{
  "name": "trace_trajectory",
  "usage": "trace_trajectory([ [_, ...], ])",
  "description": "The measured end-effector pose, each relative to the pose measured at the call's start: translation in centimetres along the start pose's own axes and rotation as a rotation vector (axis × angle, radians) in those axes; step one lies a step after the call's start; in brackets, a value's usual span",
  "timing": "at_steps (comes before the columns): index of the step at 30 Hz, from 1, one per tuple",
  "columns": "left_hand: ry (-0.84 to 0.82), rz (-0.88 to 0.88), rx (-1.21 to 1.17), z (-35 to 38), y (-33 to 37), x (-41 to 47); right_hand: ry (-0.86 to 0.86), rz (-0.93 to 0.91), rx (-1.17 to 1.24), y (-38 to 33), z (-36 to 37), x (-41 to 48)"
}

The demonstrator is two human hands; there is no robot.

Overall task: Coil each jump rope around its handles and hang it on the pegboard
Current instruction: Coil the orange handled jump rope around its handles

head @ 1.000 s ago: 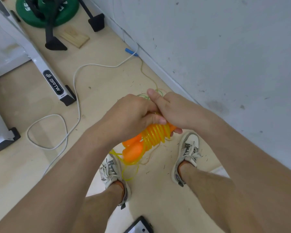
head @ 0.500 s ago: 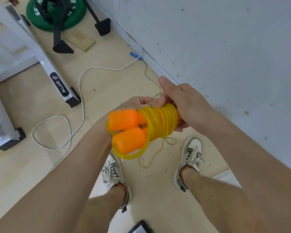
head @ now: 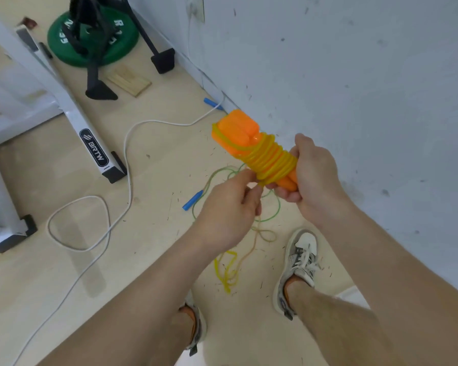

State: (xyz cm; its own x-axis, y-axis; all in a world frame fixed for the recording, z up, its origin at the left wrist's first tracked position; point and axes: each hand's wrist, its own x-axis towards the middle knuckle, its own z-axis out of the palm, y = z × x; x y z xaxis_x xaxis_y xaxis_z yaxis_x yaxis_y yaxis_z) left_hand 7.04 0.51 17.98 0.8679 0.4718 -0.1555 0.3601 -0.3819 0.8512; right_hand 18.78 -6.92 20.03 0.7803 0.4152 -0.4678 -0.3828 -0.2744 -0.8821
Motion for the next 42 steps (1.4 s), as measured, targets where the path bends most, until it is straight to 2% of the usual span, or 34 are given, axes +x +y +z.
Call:
trace_trajectory([
  [3,-0.014,0.130,0.518,0.3,0.4,-0.7,0.066,-0.050,-0.098,0.1,-0.5,0.3],
  [6,0.006,0.258,0.882,0.4,1.1,-1.4,0.100,-0.164,-0.226,0.5,-0.4,0.4],
  [7,-0.048,0.277,0.983,0.2,1.4,-1.6,0.105,-0.228,-0.294,0.8,-0.3,0.5],
  [11,-0.083,0.318,1.067,-0.7,2.3,-1.6,0.128,-0.459,-0.608,1.3,-0.1,0.5],
  [13,-0.101,0.338,1.040,-1.3,2.8,-1.7,0.158,-0.476,-0.720,1.3,-0.5,0.6],
  [17,-0.012,0.361,0.968,-2.2,2.7,-1.8,0.118,-0.372,-0.768,1.0,-1.4,1.1],
  [20,-0.068,0.378,0.931,-3.3,3.2,-1.9,-0.038,-0.206,-0.844,1.2,-1.0,0.9],
  [22,0.006,0.442,0.805,-4.7,2.4,-1.6,-0.188,-0.100,-0.839,1.4,-0.6,0.6],
  [24,0.063,0.336,0.589,-6.6,1.4,-0.9,-0.296,-0.070,-0.851,1.3,-0.2,0.0],
  [26,-0.038,0.196,0.461,-7.4,0.3,-0.4,-0.386,-0.109,-0.949,1.0,0.3,-0.8],
  [29,-0.233,0.197,0.448,-6.4,-0.4,-0.5,-0.506,-0.192,-1.180,0.6,1.1,-2.2],
  [32,-0.248,0.083,0.364,-6.5,-0.5,-0.5,-0.589,-0.225,-1.262,0.2,1.3,-2.8],
  [34,-0.307,0.010,0.286,-6.9,-0.6,-0.4,-0.654,-0.230,-1.243,0.1,1.3,-2.9],
  [38,-0.493,-0.018,-0.023,-7.2,-0.5,-0.3,-0.799,-0.157,-1.083,-0.1,0.8,-3.0],
  [42,-0.533,-0.025,-0.173,-7.2,-1.6,0.1,-0.886,-0.133,-0.906,-0.3,0.6,-2.7],
])
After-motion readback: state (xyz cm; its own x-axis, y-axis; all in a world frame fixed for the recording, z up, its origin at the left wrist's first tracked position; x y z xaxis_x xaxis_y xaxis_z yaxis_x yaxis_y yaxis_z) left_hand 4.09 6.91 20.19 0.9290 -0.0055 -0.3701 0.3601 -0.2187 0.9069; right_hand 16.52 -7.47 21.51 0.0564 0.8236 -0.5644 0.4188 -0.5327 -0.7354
